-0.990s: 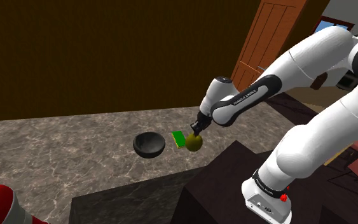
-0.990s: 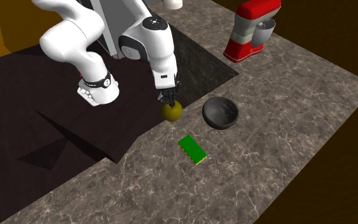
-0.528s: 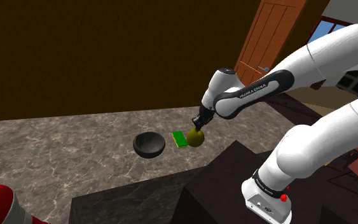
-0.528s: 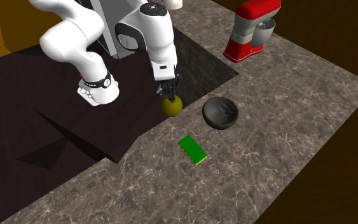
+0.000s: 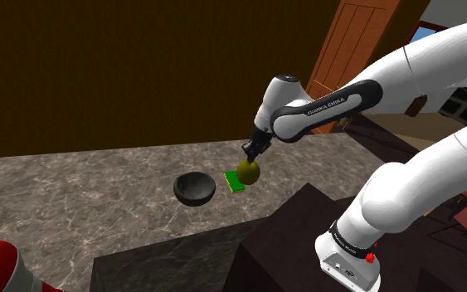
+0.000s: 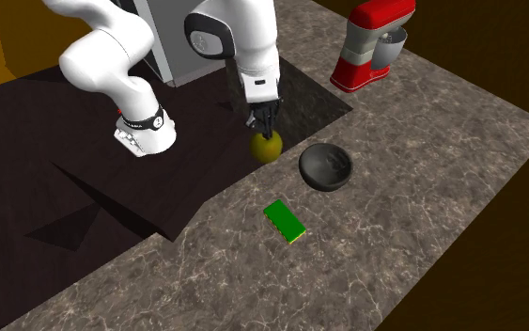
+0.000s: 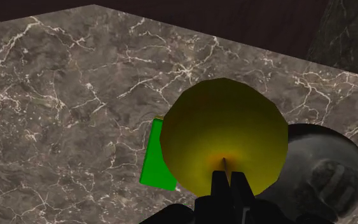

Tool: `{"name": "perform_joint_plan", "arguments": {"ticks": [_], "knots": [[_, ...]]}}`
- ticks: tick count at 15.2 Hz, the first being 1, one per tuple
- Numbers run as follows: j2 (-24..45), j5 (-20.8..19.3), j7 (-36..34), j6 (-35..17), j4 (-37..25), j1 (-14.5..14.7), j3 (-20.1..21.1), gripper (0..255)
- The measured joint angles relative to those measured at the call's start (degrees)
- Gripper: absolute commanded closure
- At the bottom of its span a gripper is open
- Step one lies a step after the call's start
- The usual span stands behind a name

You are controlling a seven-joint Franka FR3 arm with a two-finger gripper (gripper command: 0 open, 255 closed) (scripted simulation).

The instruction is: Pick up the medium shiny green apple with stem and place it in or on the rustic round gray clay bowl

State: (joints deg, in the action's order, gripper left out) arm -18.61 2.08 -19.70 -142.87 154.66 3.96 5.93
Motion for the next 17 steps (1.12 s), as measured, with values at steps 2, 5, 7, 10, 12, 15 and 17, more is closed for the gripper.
{"name": "perform_joint_plan", "arguments": {"ticks": [2,5,7,10,12,15,17], "knots": [[2.70,-0.26,-2.04,1.13,-3.87,0.43,1.36,255],[7.10,-1.04,-4.85,2.69,-9.82,0.87,3.05,255],[10.50,-1.86,-6.69,4.50,-14.96,1.09,4.00,255],[15.46,-3.33,-9.77,6.91,-22.21,1.75,5.39,255],[18.82,-4.34,-11.35,8.45,-27.00,2.15,5.94,255],[24.02,-6.04,-14.23,11.78,-35.31,3.30,6.86,255],[26.05,-6.70,-15.20,12.99,-38.47,3.77,7.07,255]]}}
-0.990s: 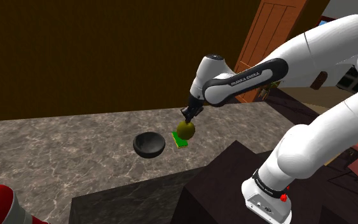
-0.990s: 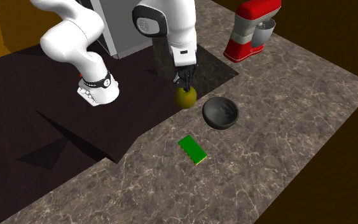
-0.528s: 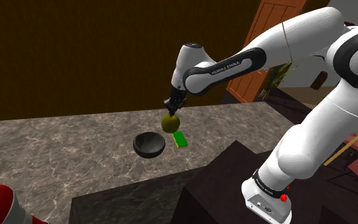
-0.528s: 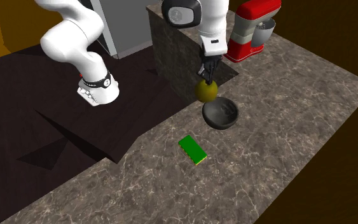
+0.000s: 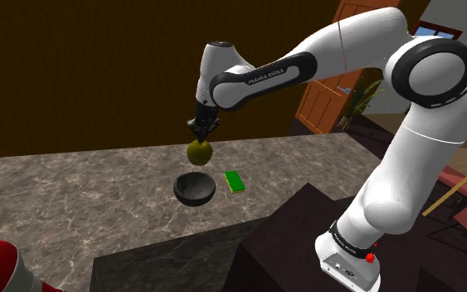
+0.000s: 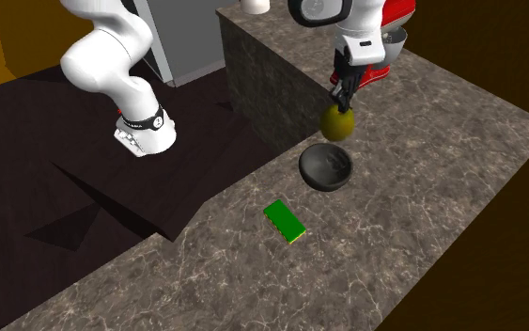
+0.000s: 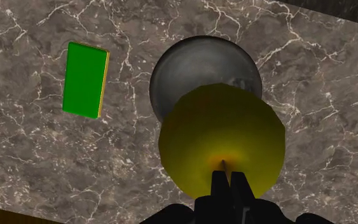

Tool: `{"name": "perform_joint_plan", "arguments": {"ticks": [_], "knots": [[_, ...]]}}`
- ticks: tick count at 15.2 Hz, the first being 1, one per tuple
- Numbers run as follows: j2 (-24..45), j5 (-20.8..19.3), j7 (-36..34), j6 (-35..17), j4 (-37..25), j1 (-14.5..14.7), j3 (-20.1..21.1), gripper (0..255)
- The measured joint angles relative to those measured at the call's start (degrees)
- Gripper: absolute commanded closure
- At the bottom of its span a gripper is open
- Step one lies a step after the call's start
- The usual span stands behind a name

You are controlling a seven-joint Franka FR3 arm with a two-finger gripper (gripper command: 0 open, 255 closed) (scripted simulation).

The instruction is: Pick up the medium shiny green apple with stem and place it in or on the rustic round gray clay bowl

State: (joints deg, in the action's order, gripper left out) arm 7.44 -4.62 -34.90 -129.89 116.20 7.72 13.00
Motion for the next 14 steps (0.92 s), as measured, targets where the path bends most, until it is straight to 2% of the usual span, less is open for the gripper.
{"name": "perform_joint_plan", "arguments": {"ticks": [14], "knots": [[6.18,-2.58,-2.21,-8.56,2.67,0.63,-0.51,255]]}}
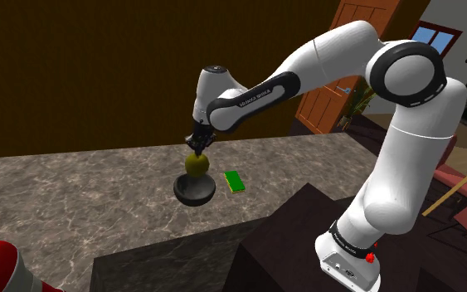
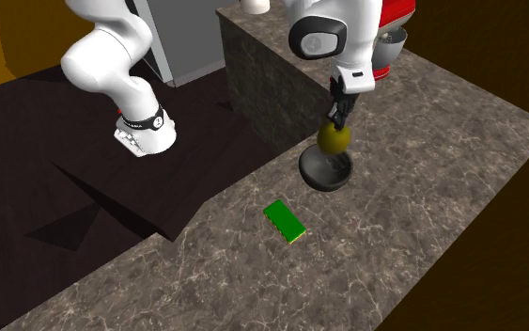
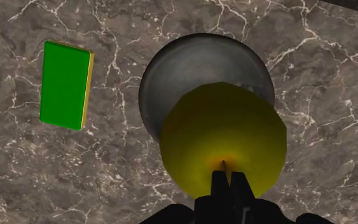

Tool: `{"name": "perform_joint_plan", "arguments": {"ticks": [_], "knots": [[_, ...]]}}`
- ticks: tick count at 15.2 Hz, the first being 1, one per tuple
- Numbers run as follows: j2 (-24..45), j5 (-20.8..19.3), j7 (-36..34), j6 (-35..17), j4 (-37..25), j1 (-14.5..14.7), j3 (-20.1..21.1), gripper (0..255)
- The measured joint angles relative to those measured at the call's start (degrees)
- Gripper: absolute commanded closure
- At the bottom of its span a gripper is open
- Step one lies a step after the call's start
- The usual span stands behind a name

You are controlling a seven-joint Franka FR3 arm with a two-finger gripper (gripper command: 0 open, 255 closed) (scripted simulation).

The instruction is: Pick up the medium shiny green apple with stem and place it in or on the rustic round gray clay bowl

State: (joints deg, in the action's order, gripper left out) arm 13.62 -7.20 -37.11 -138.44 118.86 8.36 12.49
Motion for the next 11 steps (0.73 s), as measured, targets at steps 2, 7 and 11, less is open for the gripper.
{"name": "perform_joint_plan", "arguments": {"ticks": [2,7,11], "knots": [[1.05,-0.45,-0.30,-1.30,0.29,0.09,-0.17,255],[3.59,-1.62,-1.18,-4.68,1.22,0.40,-0.66,255],[5.85,-2.64,-2.09,-7.10,1.43,0.86,-1.12,255]]}}
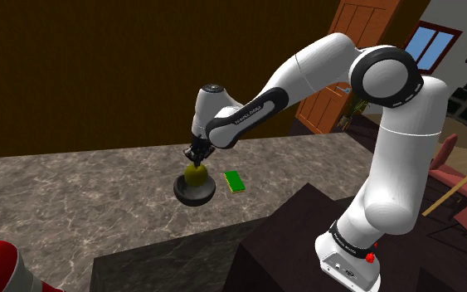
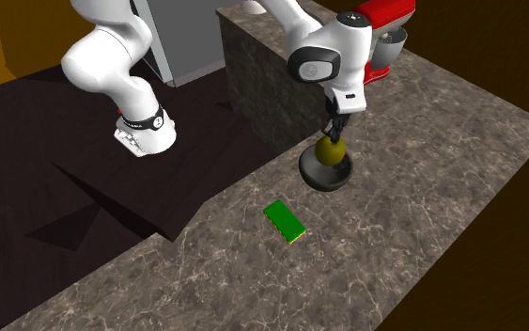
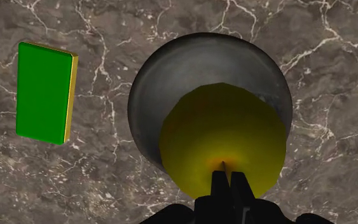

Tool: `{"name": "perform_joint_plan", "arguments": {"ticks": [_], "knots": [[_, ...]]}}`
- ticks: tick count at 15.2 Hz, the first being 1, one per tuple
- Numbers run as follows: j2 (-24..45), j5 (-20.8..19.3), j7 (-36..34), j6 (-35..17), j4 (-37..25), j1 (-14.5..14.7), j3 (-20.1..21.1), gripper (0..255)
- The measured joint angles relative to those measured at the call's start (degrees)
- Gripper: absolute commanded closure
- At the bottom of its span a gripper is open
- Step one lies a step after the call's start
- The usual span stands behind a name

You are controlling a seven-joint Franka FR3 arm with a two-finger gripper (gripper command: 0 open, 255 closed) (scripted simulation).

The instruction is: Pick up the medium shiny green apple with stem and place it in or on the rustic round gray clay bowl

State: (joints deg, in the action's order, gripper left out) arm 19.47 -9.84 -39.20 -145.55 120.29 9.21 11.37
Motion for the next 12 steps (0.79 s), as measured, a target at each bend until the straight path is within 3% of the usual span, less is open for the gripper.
{"name": "perform_joint_plan", "arguments": {"ticks": [7,8,12], "knots": [[0.82,-0.36,-0.16,-1.01,0.20,0.05,-0.23,255],[0.83,-0.36,-0.17,-1.02,0.19,0.05,-0.23,0],[0.83,-0.36,-0.16,-1.03,0.19,0.05,-0.23,0]]}}
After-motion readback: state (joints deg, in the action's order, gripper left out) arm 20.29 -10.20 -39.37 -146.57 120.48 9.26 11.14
